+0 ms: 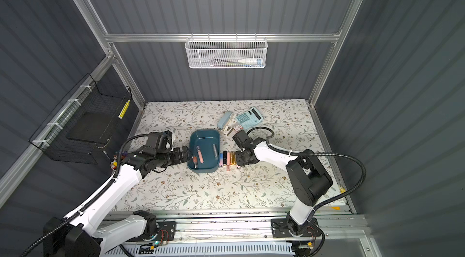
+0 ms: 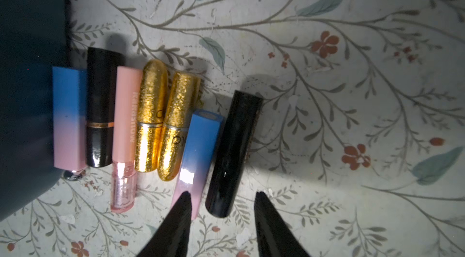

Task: Put the lipstick into the storage box
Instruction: Pick up the lipstick at the center of the board.

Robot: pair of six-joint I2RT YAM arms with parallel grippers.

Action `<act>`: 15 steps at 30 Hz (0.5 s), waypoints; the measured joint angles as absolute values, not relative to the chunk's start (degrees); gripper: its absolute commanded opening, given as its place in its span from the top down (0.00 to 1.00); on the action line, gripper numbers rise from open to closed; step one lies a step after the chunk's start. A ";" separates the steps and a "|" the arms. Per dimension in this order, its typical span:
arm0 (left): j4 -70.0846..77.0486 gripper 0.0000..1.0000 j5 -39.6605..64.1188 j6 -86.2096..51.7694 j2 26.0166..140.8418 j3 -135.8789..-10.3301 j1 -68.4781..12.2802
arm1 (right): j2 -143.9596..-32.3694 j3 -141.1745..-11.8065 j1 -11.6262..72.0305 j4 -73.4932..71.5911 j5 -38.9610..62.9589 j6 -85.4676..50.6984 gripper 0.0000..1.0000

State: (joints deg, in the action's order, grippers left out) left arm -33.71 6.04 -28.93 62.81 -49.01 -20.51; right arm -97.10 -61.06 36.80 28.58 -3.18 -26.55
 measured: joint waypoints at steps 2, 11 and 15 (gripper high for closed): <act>-33.71 0.00 6.04 -28.93 62.92 -49.01 -20.51 | -97.21 -61.06 36.25 28.14 -2.92 -26.55 0.59; -33.78 0.00 6.00 -28.93 63.11 -49.01 -20.51 | -100.82 -61.17 34.11 27.90 -2.46 -26.57 0.61; -33.78 0.00 5.80 -28.93 63.11 -49.01 -20.51 | -100.95 -61.17 34.11 27.83 -2.13 -26.55 0.62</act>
State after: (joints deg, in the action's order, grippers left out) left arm -33.78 5.80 -28.93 63.11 -49.01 -20.51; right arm -100.95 -61.17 34.11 27.83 -2.13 -26.55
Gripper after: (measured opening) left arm 0.997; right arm 0.385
